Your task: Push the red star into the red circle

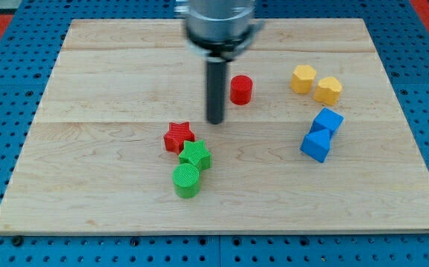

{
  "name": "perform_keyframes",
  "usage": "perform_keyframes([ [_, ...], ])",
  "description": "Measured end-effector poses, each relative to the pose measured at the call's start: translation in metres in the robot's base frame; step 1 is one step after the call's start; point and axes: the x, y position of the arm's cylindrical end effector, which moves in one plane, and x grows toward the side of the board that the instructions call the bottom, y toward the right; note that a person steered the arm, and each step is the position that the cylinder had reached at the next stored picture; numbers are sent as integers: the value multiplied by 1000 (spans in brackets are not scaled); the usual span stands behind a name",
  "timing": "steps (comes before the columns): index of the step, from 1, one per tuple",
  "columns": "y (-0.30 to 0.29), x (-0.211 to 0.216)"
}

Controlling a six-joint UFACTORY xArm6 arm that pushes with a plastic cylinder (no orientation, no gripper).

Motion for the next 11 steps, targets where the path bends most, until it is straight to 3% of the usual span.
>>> perform_keyframes([
  [1,-81,9],
  [2,-109,40],
  [3,-81,71],
  [4,-48,69],
  [9,52,-4],
  [11,80,-3],
])
